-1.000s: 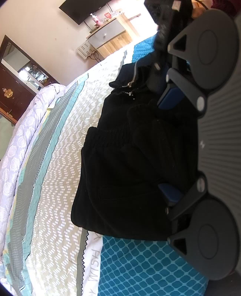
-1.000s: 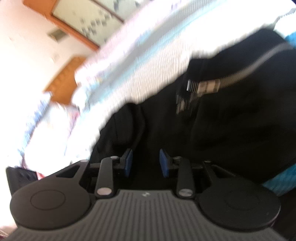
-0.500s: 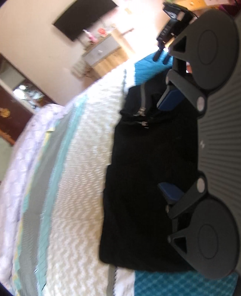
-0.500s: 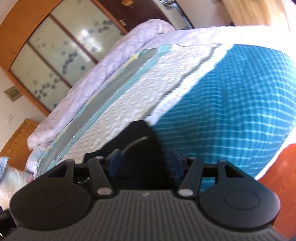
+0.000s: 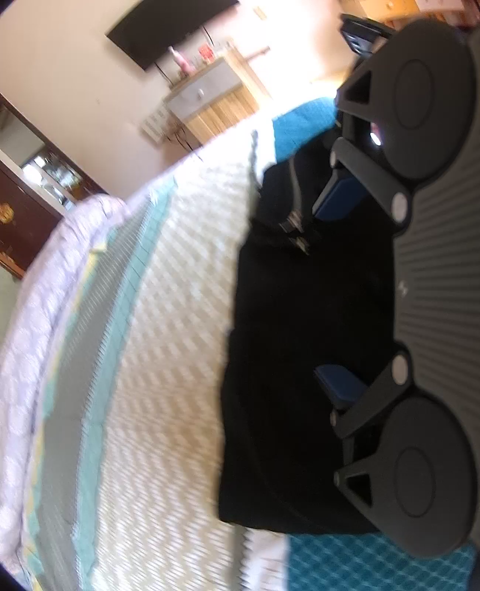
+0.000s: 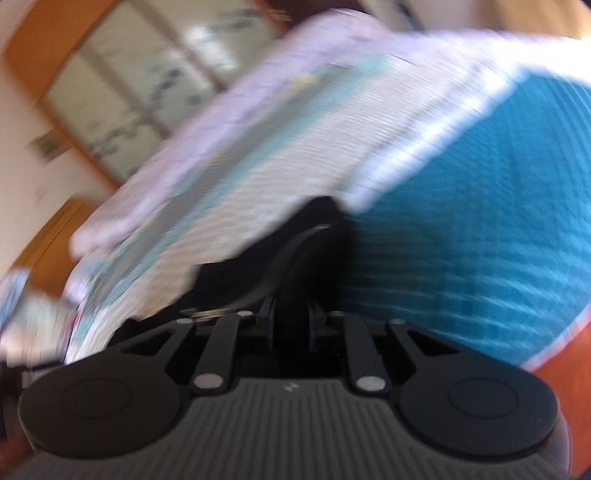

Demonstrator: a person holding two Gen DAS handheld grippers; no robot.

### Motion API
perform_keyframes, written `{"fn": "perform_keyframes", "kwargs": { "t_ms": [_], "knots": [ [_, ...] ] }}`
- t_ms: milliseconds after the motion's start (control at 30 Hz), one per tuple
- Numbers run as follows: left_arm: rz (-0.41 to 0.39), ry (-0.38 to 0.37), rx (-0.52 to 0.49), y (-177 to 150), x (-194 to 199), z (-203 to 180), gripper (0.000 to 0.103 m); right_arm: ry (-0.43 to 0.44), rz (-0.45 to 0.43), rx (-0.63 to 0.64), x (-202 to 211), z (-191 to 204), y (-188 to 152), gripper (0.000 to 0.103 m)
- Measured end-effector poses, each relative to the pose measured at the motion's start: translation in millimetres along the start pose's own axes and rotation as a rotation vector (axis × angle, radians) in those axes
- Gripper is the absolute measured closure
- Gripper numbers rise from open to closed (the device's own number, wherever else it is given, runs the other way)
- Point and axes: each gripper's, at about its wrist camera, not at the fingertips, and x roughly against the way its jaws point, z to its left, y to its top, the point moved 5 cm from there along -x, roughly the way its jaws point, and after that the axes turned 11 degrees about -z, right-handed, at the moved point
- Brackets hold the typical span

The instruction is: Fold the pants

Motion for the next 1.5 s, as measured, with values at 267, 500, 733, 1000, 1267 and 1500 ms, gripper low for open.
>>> {"fn": "perform_keyframes", "kwargs": {
  "t_ms": [267,500,733,1000,1267,1500],
  "knots": [
    [0.051,-0.167,-0.124,35,-39,-80,0.001,0.164,0.011,0.327,-14,106,-30,0.084],
    [0.177,-0.243,-0.118,12,-86,-108,0.008,0.196,0.036,0.399,-19,124,-40,0.084],
    [0.162,-0.152,-0.117,21,-83,-82,0.086,0.199,-0.012,0.471,-9,124,-50,0.048],
    [0.019,-0.147,0.007,48,-16,-27,0.087,0.353,0.074,0.515,-17,164,-61,0.091],
    [-0.112,-0.019,0.140,43,59,62,0.086,0.574,0.213,0.646,-32,236,-98,0.090],
    [-0.001,0.246,0.341,-22,35,157,0.077,0.589,0.392,0.618,-60,231,-125,0.063]
  ]
}}
